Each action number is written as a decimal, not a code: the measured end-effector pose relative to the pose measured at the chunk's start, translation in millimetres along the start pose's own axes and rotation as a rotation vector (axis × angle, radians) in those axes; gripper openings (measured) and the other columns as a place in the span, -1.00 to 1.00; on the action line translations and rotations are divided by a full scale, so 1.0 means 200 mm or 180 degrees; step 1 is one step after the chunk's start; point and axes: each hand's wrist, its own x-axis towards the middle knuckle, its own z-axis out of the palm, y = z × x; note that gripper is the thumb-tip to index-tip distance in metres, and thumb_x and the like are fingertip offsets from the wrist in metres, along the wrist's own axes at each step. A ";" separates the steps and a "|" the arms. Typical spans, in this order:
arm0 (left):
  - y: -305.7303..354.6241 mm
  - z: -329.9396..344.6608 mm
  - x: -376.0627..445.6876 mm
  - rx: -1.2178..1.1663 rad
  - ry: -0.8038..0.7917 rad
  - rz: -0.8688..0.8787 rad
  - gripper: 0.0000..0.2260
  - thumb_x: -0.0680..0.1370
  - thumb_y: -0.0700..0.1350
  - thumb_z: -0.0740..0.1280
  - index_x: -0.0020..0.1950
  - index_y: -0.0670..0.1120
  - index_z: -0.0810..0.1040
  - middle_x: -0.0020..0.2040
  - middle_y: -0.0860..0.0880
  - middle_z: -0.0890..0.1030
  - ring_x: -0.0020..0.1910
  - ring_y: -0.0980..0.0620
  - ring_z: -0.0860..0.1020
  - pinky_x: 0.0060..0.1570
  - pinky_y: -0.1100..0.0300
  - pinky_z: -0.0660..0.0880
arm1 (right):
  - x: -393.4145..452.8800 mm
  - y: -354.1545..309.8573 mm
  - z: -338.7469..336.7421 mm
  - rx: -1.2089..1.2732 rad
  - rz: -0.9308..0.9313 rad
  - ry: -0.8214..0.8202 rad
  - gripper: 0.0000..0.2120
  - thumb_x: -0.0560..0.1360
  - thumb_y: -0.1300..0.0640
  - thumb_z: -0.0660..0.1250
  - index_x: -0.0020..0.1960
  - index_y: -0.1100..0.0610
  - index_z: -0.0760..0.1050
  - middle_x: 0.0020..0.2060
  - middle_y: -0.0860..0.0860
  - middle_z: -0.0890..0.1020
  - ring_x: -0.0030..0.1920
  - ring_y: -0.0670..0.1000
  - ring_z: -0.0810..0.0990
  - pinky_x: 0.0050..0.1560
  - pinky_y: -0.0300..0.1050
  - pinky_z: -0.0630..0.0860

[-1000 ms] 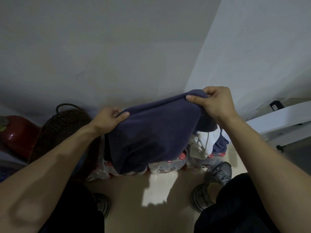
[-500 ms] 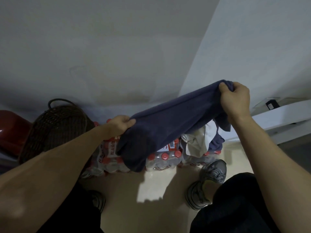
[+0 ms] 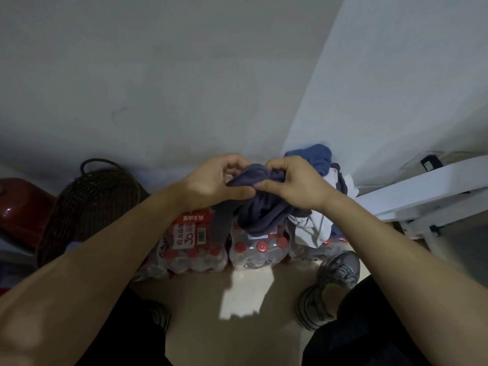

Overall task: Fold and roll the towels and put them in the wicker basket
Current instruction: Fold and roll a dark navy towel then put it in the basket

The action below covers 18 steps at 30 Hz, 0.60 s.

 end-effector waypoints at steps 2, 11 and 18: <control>-0.04 -0.05 -0.02 0.0804 0.0122 -0.0047 -0.68 0.36 -0.07 0.58 0.00 0.01 0.51 -0.03 -0.04 0.63 -0.07 0.05 0.63 -0.11 0.17 0.56 | 0.01 0.04 -0.01 0.0212 0.0140 0.0226 -0.79 0.46 0.03 0.49 -0.23 0.12 0.55 -0.36 0.04 0.60 -0.33 -0.04 0.51 -0.22 -0.09 0.47; -0.16 -0.22 -0.15 0.1207 -0.0193 -0.1054 -0.74 0.47 -0.02 0.48 -0.40 0.02 0.56 -0.47 0.12 0.54 -0.47 0.19 0.48 -0.44 0.33 0.35 | 0.02 0.21 -0.12 0.0755 0.0886 0.0855 -0.66 0.44 -0.09 0.48 -0.28 0.12 0.45 -0.47 -0.06 0.42 -0.42 -0.07 0.35 -0.34 -0.17 0.32; -0.20 -0.27 -0.20 -0.0246 0.0407 -0.1046 -0.72 0.51 -0.10 0.36 0.10 -0.28 0.60 0.02 -0.26 0.65 0.02 -0.17 0.62 0.03 0.03 0.55 | 0.01 0.27 -0.12 0.1236 0.1427 0.0832 -0.65 0.46 -0.12 0.45 -0.21 0.13 0.44 -0.31 0.12 0.46 -0.26 0.08 0.42 -0.20 0.02 0.34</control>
